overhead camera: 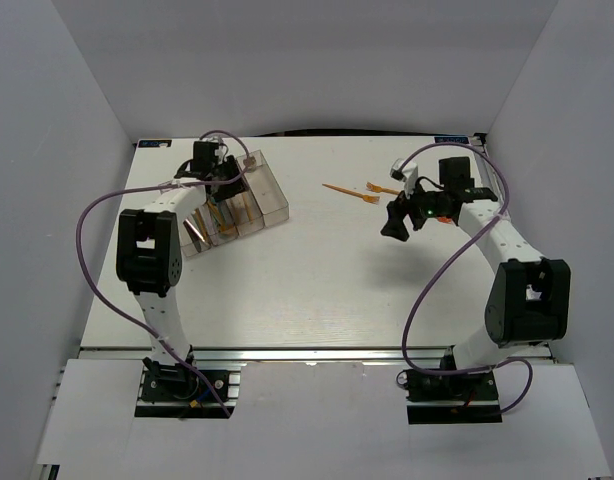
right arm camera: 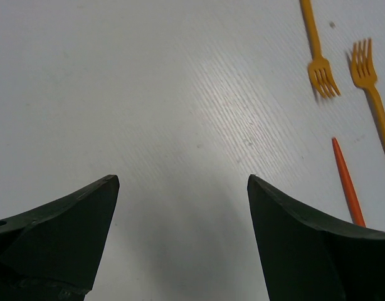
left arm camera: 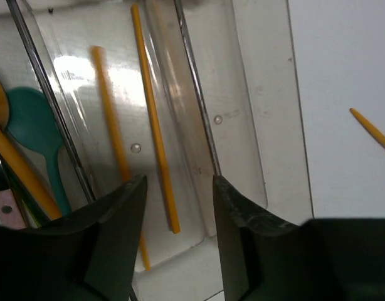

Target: Sort the eating utensils into containers

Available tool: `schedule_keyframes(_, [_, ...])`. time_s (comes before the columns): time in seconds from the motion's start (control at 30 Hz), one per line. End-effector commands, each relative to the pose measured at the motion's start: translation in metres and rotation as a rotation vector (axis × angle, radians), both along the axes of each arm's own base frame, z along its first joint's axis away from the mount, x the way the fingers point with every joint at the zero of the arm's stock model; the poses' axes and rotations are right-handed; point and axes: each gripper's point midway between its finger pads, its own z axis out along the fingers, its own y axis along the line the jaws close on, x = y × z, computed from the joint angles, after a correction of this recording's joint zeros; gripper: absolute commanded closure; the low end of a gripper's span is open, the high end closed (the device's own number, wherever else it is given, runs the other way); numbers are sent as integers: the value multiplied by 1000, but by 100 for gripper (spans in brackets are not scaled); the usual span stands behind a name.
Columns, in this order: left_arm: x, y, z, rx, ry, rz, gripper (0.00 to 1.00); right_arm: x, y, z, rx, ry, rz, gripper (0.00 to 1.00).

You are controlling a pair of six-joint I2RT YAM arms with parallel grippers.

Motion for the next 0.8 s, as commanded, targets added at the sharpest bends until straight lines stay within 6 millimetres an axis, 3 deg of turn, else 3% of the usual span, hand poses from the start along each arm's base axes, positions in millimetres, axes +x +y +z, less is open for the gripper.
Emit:
schedule_keyframes(0.0, [-5,-5,39,-31,-74,-15,42,37,-27,-7,-129,-40,-160,11])
schedule_keyframes(0.1, [-8,-5,62,-33,-116,-28,32,43,-34,-12,-185,-45,-129,11])
schedule_keyframes(0.23, [-20,-12,98,-57,-180,-82,32,60,-48,-11,-265,-136,-46,11])
schedule_keyframes(0.27, [-28,-13,112,-62,-206,-96,32,58,-55,-24,-284,-92,-23,11])
schedule_keyframes(0.33, [-47,-18,129,-84,-237,-133,32,65,-64,-22,-330,-100,35,11])
schedule_keyframes(0.4, [-63,-21,134,-105,-247,-159,33,74,-79,-41,-362,-41,46,14])
schedule_keyframes(0.43, [-71,-25,139,-122,-259,-184,33,88,-81,-31,-379,-80,64,16])
schedule_keyframes(0.47, [-89,-25,140,-132,-265,-194,33,89,-95,-51,-388,-6,55,18])
schedule_keyframes(0.53, [-107,-28,142,-161,-274,-205,33,97,-110,-60,-417,19,56,21])
schedule_keyframes(0.57, [-121,-28,128,-173,-244,-208,33,108,-114,-68,-439,19,76,22])
schedule_keyframes(0.6, [-133,-28,140,-197,-272,-202,33,106,-121,-75,-466,54,84,24])
schedule_keyframes(0.77, [-172,-28,137,-268,-287,-170,33,109,-131,-103,-513,115,124,26])
